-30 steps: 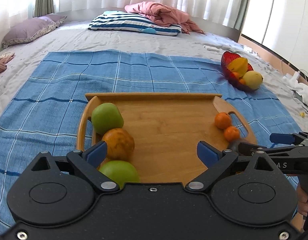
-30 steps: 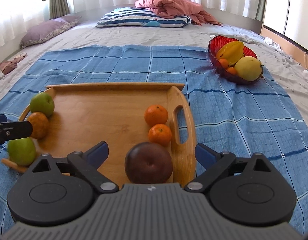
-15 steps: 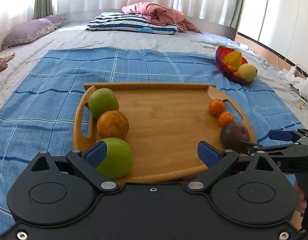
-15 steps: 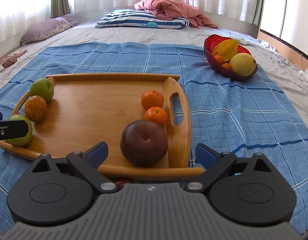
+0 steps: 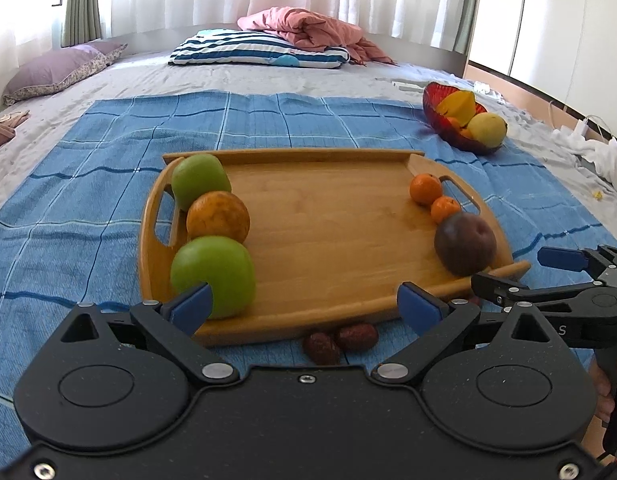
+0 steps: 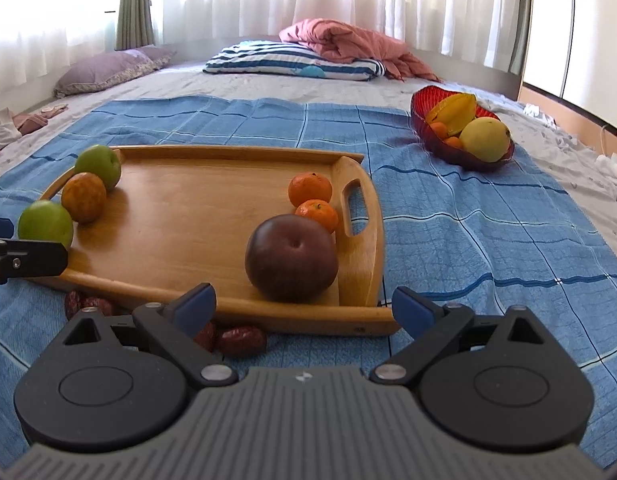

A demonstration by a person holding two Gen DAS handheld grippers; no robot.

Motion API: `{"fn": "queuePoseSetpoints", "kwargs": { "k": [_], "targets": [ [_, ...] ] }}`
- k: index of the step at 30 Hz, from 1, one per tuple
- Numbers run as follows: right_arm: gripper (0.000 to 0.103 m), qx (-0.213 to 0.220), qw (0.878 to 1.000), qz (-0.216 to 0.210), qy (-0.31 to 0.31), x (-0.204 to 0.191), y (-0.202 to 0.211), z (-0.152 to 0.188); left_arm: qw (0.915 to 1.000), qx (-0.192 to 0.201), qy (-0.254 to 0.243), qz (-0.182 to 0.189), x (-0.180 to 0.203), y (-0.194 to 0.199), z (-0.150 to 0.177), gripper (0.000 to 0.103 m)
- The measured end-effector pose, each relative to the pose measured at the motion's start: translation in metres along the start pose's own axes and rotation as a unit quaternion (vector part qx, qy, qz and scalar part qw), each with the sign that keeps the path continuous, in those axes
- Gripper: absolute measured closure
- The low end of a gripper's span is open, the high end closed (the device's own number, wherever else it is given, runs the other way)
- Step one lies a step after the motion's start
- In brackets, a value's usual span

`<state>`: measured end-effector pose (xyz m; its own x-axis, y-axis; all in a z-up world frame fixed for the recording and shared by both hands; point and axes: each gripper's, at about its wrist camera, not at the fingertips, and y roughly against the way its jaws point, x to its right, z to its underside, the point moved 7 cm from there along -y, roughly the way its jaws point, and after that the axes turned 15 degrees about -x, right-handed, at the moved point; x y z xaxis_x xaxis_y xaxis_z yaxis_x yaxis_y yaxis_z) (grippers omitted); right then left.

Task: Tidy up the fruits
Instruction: 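Withdraw both open tools toward the dried red dates in front of the tray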

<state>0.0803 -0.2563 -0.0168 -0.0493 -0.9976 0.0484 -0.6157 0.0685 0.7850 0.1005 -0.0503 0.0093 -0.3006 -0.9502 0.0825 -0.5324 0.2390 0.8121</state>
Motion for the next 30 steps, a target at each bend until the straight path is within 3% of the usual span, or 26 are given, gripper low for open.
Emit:
{"fn": "queuePoseSetpoints", "kwargs": {
  "k": [8,11,15,17,20,30],
  "targets": [
    [0.003,0.018,0.999,-0.004,0.027,-0.01,-0.001,0.019,0.9996,0.006,-0.02,-0.019,0.008,-0.005,0.022,0.006],
    [0.012,0.026,0.999,-0.008,0.031,-0.012,-0.001,0.025,0.9994,0.006,-0.027,-0.02,0.01,-0.007,0.032,0.017],
    [0.026,0.044,0.998,-0.011,0.036,-0.015,-0.001,0.032,0.9993,-0.001,-0.029,-0.023,0.01,-0.01,0.042,0.046],
    [0.033,0.047,0.998,-0.005,0.044,-0.018,-0.002,0.035,0.9992,-0.005,-0.03,-0.025,0.01,-0.013,0.046,0.051],
    [0.04,0.042,0.998,-0.006,0.049,-0.02,-0.006,0.038,0.9993,-0.01,-0.027,-0.025,0.011,-0.018,0.049,0.053],
    [0.046,0.038,0.999,-0.014,0.035,-0.024,-0.018,0.036,0.9995,-0.005,-0.005,-0.031,0.012,-0.03,0.051,0.053]
  ]
}}
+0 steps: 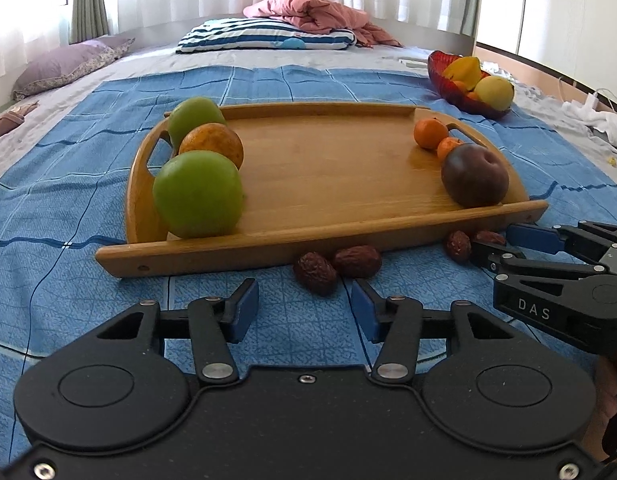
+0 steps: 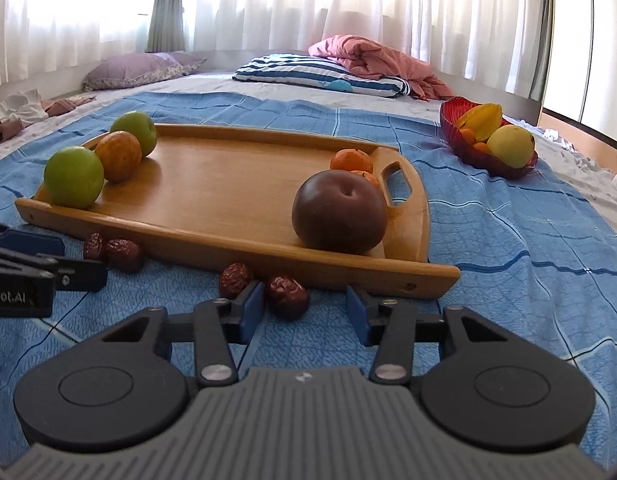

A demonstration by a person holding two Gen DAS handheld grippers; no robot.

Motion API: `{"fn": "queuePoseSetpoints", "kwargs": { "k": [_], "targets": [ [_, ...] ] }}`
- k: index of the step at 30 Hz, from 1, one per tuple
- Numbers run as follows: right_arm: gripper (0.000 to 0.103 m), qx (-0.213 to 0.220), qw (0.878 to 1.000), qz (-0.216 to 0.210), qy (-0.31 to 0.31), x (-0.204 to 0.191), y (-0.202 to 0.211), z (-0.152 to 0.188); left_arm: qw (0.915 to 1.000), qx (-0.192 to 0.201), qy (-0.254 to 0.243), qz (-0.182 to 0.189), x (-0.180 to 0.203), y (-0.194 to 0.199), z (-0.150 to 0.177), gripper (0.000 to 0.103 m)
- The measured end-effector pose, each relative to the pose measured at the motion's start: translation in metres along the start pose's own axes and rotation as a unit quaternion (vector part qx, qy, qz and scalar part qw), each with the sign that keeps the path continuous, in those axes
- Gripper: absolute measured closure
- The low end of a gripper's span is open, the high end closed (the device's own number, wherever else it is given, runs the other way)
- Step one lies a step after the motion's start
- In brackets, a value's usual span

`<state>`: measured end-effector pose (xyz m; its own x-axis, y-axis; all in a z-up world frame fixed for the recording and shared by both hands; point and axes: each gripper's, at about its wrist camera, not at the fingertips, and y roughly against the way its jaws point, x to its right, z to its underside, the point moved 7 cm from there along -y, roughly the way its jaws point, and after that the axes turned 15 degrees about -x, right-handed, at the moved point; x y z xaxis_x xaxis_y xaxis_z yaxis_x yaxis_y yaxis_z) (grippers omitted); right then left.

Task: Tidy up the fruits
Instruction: 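Withdraw both open tools toward the dried red dates in front of the tray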

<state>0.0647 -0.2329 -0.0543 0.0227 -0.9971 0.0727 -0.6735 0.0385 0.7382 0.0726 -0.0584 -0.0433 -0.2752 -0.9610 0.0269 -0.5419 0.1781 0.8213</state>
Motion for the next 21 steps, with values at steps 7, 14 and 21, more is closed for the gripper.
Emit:
{"fn": "queuePoseSetpoints", "kwargs": {
  "k": [7,14,21],
  "targets": [
    [0.044,0.003,1.0,0.0,-0.004,0.0001,-0.0038,0.0001,0.9998,0.01,0.015,-0.002,-0.0002,-0.0065,-0.0012,0.053],
    [0.044,0.013,1.0,-0.002,-0.006,-0.0006,-0.0057,0.0039,0.9996,0.021,0.017,-0.002,0.0001,-0.0085,0.0029,0.051],
    [0.044,0.031,0.999,-0.002,-0.01,-0.0004,-0.0051,0.0079,0.9993,0.03,0.023,-0.006,0.0002,-0.0088,0.0062,0.05]
  ]
}}
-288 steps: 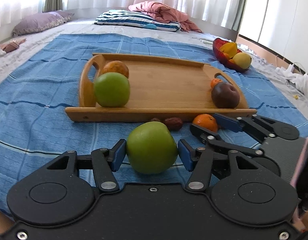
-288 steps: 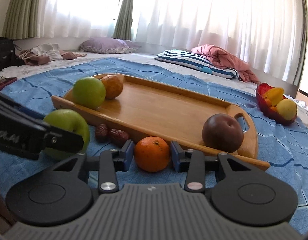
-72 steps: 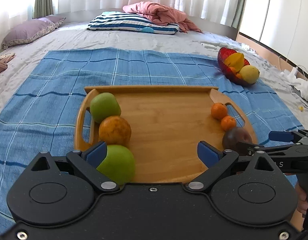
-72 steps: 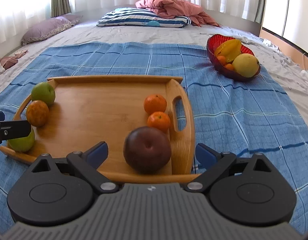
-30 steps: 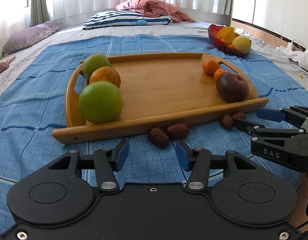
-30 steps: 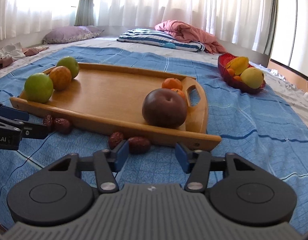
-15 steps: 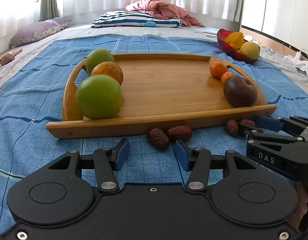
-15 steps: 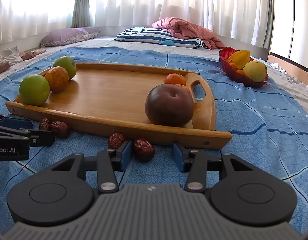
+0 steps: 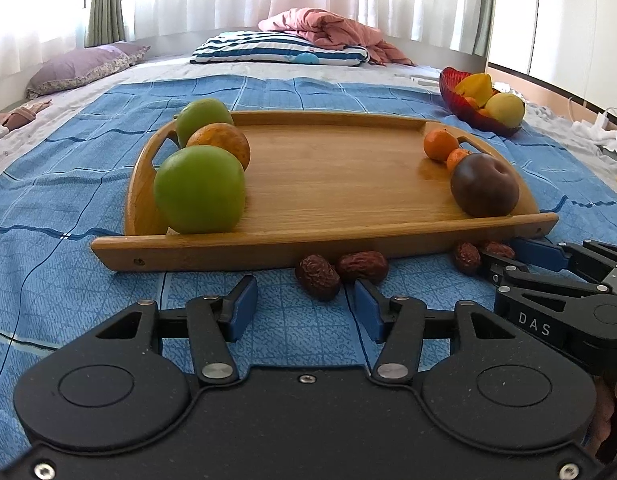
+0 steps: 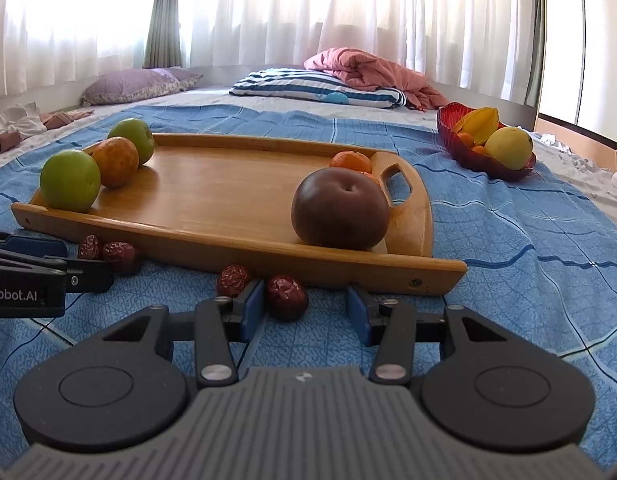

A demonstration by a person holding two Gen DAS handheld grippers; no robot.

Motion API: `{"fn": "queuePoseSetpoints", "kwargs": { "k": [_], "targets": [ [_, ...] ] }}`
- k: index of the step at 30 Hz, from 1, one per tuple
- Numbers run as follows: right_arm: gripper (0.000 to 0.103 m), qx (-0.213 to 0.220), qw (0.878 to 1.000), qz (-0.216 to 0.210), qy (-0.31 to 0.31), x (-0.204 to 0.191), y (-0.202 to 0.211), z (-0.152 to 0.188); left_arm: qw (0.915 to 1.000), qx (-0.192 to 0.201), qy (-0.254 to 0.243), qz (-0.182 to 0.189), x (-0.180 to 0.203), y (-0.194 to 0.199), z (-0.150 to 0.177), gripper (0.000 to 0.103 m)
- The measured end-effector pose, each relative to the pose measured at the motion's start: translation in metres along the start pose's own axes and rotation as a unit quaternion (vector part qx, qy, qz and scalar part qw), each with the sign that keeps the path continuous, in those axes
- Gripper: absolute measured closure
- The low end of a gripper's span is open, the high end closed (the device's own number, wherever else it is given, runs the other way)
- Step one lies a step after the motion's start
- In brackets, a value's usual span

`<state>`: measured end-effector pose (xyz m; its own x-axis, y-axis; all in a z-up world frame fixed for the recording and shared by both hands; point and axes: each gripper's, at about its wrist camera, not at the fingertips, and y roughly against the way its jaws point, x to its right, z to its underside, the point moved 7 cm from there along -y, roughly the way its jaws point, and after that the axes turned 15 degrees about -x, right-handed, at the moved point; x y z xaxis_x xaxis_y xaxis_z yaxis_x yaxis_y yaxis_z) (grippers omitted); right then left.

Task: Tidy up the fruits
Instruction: 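Withdraw both open tools toward the dried red dates in front of the tray, then grasp a dried red date with the left tool while the right tool grasps another date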

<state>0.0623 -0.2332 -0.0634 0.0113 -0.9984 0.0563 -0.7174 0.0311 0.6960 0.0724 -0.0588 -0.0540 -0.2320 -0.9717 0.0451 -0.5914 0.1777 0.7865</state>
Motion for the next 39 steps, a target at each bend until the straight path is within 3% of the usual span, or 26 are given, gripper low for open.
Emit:
{"fn": "queuePoseSetpoints", "kwargs": {
  "k": [13,20,23,27,32,39],
  "targets": [
    [0.047,0.028,1.0,-0.005,-0.01,0.002,0.002,0.006,0.9994,0.02,0.024,0.011,-0.004,0.003,0.006,0.053],
    [0.049,0.033,0.999,-0.007,-0.012,0.002,0.003,0.006,0.9996,0.025,0.015,-0.003,-0.001,0.004,0.007,0.056],
    [0.052,0.034,0.999,-0.008,-0.014,0.003,0.003,0.006,0.9996,0.026,0.012,-0.004,0.001,0.005,0.006,0.06],
    [0.054,0.034,0.999,-0.007,-0.015,0.003,0.003,0.006,0.9996,0.025,0.014,-0.007,0.001,0.007,0.006,0.075],
    [0.079,0.031,0.999,-0.013,-0.02,0.004,0.003,0.005,0.9996,0.02,0.02,0.0,-0.002,0.008,0.003,0.081],
    [0.079,0.035,0.999,-0.009,-0.003,-0.002,0.012,0.003,0.9995,0.025,0.007,-0.016,-0.001,0.016,0.003,0.081]
  ]
}}
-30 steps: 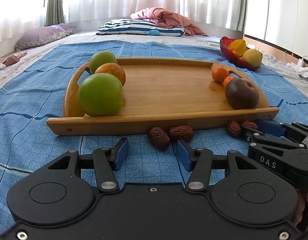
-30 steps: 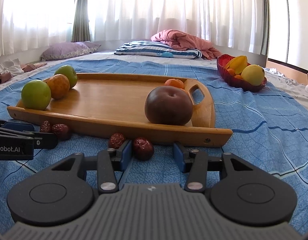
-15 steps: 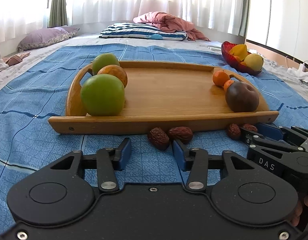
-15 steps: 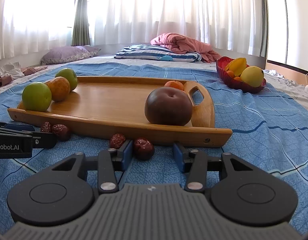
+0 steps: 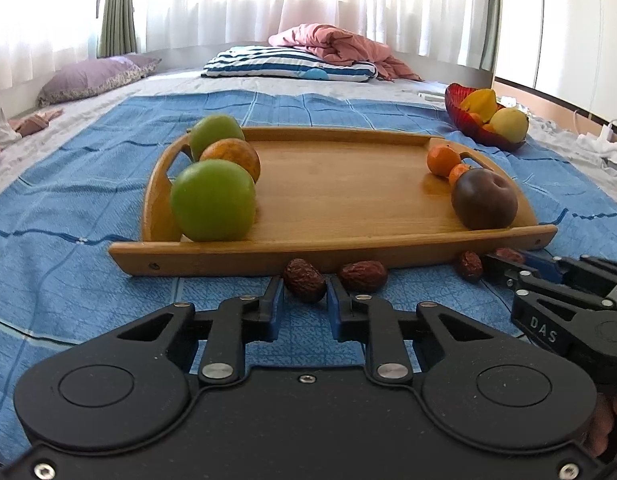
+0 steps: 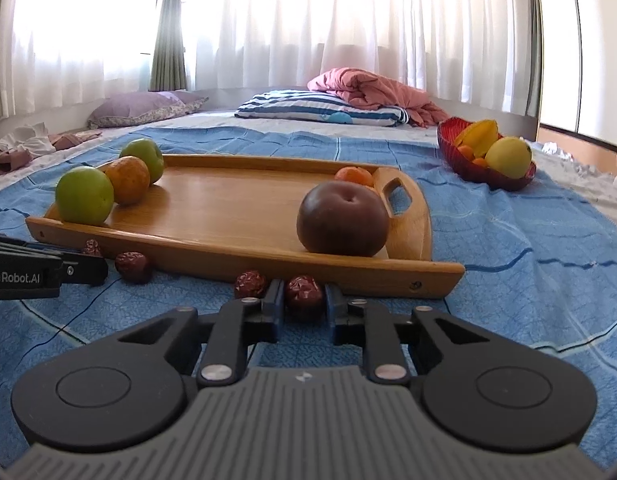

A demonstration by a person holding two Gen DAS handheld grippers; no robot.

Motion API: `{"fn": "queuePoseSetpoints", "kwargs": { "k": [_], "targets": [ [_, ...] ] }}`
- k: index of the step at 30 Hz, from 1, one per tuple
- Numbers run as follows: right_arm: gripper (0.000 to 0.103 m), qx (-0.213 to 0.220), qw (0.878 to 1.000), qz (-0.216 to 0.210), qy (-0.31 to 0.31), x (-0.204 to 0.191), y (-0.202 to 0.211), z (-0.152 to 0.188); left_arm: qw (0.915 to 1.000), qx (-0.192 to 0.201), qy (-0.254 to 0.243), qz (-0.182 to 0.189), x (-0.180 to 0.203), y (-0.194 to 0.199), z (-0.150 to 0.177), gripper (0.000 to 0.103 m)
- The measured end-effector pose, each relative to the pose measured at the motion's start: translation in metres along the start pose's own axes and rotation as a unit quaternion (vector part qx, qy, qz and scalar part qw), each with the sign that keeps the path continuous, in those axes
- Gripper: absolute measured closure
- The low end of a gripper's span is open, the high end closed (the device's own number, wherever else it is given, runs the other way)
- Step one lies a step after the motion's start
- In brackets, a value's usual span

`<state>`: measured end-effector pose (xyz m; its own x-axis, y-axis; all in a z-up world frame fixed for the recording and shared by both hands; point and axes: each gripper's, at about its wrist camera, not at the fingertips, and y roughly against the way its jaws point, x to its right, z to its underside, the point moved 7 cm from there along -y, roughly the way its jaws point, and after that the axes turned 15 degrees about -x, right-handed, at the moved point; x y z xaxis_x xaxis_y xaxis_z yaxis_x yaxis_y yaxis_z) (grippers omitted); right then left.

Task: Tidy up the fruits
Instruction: 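Grasp a dried red date with the left tool while the right tool grasps another date, then carry both held dates over the wooden tray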

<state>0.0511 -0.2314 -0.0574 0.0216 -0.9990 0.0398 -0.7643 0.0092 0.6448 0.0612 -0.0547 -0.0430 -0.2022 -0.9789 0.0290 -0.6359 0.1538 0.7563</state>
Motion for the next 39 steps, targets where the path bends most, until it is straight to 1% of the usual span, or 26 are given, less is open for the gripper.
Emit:
{"fn": "queuePoseSetpoints", "kwargs": {
  "k": [2,11,21,27,33,37,39],
  "targets": [
    [0.079,0.003,1.0,0.005,0.0,0.0,0.004,-0.001,1.0,0.003,-0.003,-0.004,0.0,0.003,-0.001,0.081],
    [0.079,0.006,1.0,-0.006,-0.03,0.002,0.012,-0.009,0.9996,0.027,-0.007,-0.004,0.002,0.02,-0.014,0.081],
    [0.079,0.028,0.999,-0.014,-0.03,-0.001,0.022,-0.027,0.9992,0.039,-0.009,0.002,0.004,0.029,-0.031,0.081],
    [0.079,0.023,0.998,-0.03,-0.041,-0.004,0.018,-0.034,0.9992,0.034,-0.006,0.021,0.006,0.023,-0.042,0.081],
    [0.079,0.016,0.997,-0.046,-0.052,-0.005,0.009,-0.05,0.9989,0.017,0.01,0.042,0.002,0.012,-0.058,0.081],
    [0.079,0.003,0.997,-0.055,-0.058,-0.003,0.0,-0.074,0.9986,0.008,0.013,0.05,0.0,0.003,-0.082,0.081],
    [0.079,-0.016,0.996,-0.065,-0.063,-0.002,-0.009,-0.09,0.9984,0.003,0.016,0.055,-0.003,-0.002,-0.095,0.081]
  ]
}}
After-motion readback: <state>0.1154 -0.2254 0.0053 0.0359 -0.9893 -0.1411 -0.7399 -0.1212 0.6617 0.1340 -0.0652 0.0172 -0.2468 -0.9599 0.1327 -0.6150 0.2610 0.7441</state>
